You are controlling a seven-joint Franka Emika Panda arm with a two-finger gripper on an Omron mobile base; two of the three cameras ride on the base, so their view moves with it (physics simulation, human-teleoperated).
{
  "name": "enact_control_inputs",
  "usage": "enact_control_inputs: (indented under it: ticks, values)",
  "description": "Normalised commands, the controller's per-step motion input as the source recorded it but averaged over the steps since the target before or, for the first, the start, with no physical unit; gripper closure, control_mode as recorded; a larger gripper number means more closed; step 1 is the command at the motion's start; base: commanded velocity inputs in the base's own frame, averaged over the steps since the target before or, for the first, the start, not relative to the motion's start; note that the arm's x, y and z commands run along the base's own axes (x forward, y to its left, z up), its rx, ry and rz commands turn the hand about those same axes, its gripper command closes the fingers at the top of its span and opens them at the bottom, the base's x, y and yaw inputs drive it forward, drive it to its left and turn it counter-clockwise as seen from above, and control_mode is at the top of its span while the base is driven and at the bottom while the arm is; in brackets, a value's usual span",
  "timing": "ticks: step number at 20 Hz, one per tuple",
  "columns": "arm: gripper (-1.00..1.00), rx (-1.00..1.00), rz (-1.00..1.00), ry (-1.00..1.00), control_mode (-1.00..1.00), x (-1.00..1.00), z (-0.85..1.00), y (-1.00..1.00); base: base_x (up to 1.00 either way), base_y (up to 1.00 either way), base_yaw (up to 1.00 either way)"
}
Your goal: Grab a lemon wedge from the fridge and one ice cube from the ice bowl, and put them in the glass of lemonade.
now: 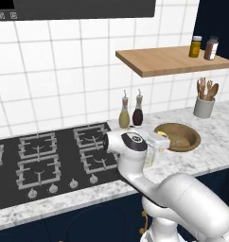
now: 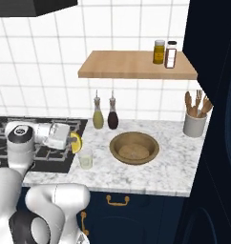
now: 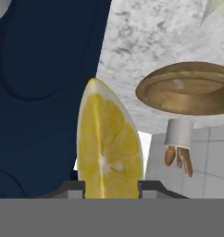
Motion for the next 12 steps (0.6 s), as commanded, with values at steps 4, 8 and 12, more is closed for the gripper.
enact_control_inputs:
  ticks: [4, 8, 12]
  values:
    - [1.00, 0.00, -0.01, 0.00, -1.00, 0.34, -0.23, 0.21, 0.00, 0.00, 0.00]
    - [1.00, 0.00, 0.00, 0.00, -1.00, 0.31, -0.28, 0.08, 0.00, 0.00, 0.00]
    - [1.00, 0.01, 0.00, 0.00, -1.00, 0.41, -0.34, 0.00, 0.00, 0.00, 0.00]
